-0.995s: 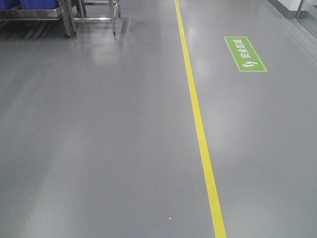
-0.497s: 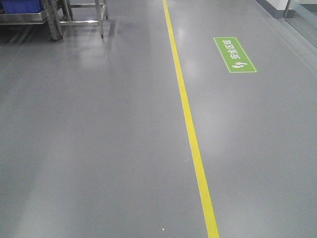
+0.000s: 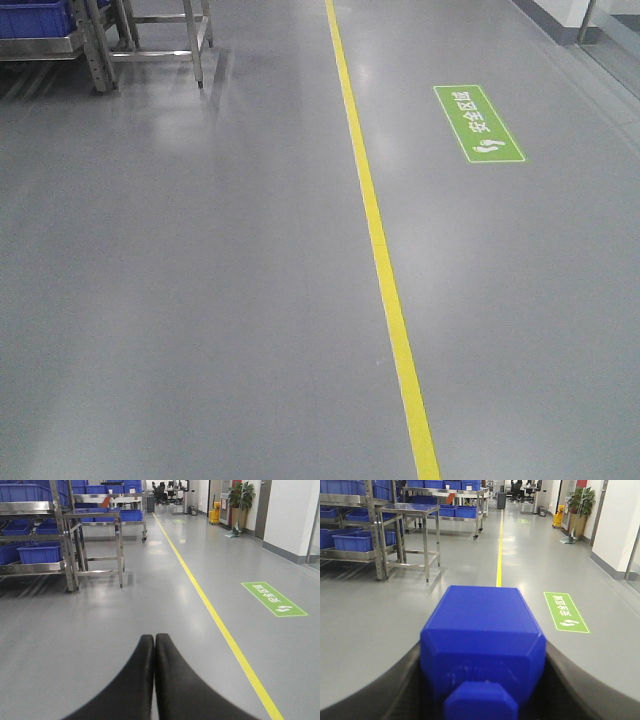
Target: Pour parts from conveyor to right shelf
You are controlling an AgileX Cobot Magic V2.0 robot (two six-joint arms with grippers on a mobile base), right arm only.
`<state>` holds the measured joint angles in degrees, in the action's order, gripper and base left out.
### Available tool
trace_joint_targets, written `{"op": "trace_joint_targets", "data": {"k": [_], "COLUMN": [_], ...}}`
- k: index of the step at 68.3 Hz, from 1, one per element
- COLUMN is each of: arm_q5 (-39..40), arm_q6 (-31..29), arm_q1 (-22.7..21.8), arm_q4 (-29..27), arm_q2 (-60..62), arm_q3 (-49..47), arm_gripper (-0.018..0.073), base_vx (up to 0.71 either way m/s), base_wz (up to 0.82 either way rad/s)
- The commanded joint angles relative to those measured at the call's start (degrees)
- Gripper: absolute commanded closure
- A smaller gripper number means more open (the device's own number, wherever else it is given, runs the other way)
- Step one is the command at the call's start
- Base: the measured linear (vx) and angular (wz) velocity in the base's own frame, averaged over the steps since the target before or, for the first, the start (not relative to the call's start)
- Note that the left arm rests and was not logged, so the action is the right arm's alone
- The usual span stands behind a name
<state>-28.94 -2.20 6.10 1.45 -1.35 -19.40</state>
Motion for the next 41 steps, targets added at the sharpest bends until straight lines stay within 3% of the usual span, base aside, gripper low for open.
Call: {"op": "trace_joint_targets", "data": {"k": [1,41], "arm_q5": [4.7,4.7], "arm_q6": [-0.4,-0.4], "arm_q1": [-0.2,-0.2], "arm_q4": [0.4,0.4], "arm_q2": [-0.8,-0.8], "arm_q3": [-1.7,-1.7], "arm_gripper": [0.0565,0.0565], "base_vx": [0.37,0.44], "base_wz": [0.02,0.03]}}
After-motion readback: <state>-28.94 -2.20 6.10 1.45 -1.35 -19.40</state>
